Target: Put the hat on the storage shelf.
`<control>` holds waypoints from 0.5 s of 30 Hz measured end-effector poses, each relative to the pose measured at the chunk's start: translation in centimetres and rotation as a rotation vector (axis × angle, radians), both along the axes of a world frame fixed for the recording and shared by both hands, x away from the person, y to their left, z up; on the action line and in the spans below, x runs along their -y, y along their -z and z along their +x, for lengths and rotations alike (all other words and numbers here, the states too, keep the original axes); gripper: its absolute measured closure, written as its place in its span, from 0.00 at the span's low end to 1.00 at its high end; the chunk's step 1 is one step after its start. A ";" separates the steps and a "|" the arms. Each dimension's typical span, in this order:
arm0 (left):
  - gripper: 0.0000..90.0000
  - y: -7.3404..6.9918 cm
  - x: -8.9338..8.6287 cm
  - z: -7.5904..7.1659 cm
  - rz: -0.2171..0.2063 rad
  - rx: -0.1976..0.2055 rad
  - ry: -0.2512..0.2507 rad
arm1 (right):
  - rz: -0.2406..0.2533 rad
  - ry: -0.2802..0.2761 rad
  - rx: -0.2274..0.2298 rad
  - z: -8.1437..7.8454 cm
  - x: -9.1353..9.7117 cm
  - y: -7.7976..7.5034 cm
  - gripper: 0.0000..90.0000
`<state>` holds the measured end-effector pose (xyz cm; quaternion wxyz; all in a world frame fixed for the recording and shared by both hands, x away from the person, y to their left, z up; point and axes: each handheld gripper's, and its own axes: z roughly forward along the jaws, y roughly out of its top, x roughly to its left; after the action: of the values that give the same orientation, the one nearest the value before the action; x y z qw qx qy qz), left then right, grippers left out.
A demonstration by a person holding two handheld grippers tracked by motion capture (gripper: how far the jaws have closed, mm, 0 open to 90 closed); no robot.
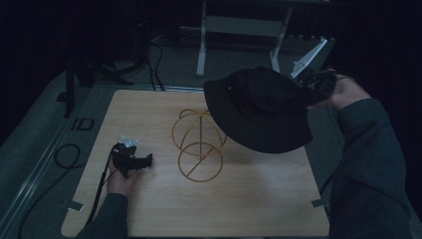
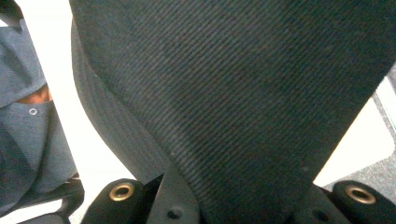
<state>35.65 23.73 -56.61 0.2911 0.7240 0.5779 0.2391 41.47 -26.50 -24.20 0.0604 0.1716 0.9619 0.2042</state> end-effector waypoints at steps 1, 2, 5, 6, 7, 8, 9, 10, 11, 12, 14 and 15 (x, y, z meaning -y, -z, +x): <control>0.09 0.0 0.0 0.0 0.000 0.001 -0.001 | 0.001 -0.004 0.000 0.0 -0.1 -0.1 0.96; 0.09 0.0 0.0 0.0 0.000 0.001 -0.001 | 0.001 -0.007 0.001 0.0 -0.3 -0.2 0.96; 0.09 0.0 0.0 0.0 0.000 -0.001 0.000 | 0.003 -0.021 0.009 -0.1 -0.8 -0.4 0.96; 0.09 0.0 0.0 0.0 0.000 0.001 -0.001 | 0.005 -0.025 0.009 -0.1 -1.0 -0.4 0.96; 0.09 0.0 0.0 0.0 0.000 0.001 -0.001 | 0.005 -0.031 0.010 0.0 -1.2 -0.5 0.96; 0.09 0.0 0.0 0.0 0.000 -0.001 0.000 | 0.006 -0.034 0.011 -0.1 -1.4 -0.5 0.96; 0.09 0.0 0.0 0.0 0.000 0.001 -0.001 | 0.006 -0.039 0.013 0.0 -1.6 -0.6 0.96; 0.09 0.0 0.0 0.0 0.000 -0.001 0.000 | 0.007 -0.043 0.013 0.0 -1.8 -0.7 0.96; 0.09 0.0 0.0 0.0 0.000 -0.001 0.000 | 0.008 -0.048 0.014 0.0 -2.1 -0.7 0.96; 0.09 0.0 0.0 0.0 0.000 -0.001 0.000 | 0.009 -0.053 0.015 0.0 -2.3 -0.8 0.96; 0.09 0.0 0.0 0.0 0.000 0.001 -0.001 | 0.011 -0.062 0.017 0.0 -2.8 -0.9 0.96; 0.09 0.0 0.0 0.0 0.000 0.001 -0.001 | 0.013 -0.069 0.018 0.0 -3.0 -0.9 0.96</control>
<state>35.65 23.72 -56.62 0.2912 0.7238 0.5779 0.2395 41.51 -23.47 -23.31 0.0611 0.1368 0.9653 0.2139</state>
